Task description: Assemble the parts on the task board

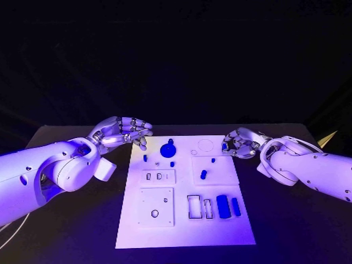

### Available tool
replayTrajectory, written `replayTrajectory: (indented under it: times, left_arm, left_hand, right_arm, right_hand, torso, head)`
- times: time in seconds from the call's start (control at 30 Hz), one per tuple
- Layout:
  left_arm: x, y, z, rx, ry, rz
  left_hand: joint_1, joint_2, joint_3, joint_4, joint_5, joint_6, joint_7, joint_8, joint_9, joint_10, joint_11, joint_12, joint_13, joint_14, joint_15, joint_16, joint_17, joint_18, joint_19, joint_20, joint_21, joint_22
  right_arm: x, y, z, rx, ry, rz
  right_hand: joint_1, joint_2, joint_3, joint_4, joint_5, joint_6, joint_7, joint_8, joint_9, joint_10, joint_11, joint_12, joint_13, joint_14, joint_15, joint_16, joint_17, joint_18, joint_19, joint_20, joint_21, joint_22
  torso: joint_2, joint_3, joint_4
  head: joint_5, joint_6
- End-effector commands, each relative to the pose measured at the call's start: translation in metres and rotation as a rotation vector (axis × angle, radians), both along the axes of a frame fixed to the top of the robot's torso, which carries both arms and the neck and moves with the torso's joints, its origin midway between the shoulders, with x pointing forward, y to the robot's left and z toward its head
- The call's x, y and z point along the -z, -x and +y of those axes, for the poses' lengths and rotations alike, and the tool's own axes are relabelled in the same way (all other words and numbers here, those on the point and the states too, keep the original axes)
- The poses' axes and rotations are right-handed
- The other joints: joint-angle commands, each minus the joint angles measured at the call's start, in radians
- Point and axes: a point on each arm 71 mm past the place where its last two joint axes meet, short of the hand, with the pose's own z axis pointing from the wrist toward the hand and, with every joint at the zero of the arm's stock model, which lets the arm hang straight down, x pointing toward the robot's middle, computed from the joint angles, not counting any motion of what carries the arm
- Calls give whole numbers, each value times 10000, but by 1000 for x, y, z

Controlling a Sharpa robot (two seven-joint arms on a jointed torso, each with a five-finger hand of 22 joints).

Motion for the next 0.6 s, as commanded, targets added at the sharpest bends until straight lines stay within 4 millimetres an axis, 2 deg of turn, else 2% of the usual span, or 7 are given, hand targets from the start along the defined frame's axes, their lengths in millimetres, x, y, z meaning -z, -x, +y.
replayTrajectory:
  times: [0.03,0.2,0.37,0.6]
  left_arm:
    - [0,0,-1,177,46,55]
    - [1,-1,2,108,15,65]
    - [3,-4,5,48,-13,67]
    - [5,-9,9,-157,17,119]
  left_hand:
    - [5,72,-15,-55,-35,-40,675,-48,8,-43,36,18,-17,-10,-21,-58,-9,62,-51,-15,-40,-16]
    - [5,72,-15,-55,-35,-40,675,-48,8,-43,36,18,-17,-10,-21,-58,-9,62,-51,-15,-40,-16]
    - [5,72,-15,-55,-35,-40,675,-48,8,-43,36,18,-17,-10,-21,-58,-9,62,-51,-15,-40,-16]
    - [5,72,-15,-55,-35,-40,675,-48,8,-43,36,18,-17,-10,-21,-58,-9,62,-51,-15,-40,-16]
  right_arm:
    - [-8,2,5,234,-162,-141]
    - [-18,8,23,91,-334,-177]
    - [-25,20,59,-316,-364,-364]
    - [-26,34,107,-777,-434,-536]
  right_hand:
    - [-24,77,-5,-33,39,19,-45,248,290,3,-56,22,200,1025,-66,44,2423,-72,1046,-39,53,2627]
    - [-45,64,-10,-46,46,-64,-24,243,295,-37,-47,-10,164,1017,-53,26,2391,-72,1046,-37,53,2627]
    - [-60,74,-2,-55,55,-124,0,249,303,-64,-28,-32,143,1012,-37,15,2371,-68,1039,-30,40,2616]
    - [-50,87,12,-71,58,-133,6,263,311,-68,-23,-36,141,1007,-32,3,2349,-55,1016,-27,-1,2584]
  torso:
    - [-18,-15,-7]
    - [-50,-15,-25]
    - [-111,-29,-34]
    - [-218,-55,-47]
  head:
    - [5,24]
    - [12,7]
    - [43,-41]
    - [201,-165]
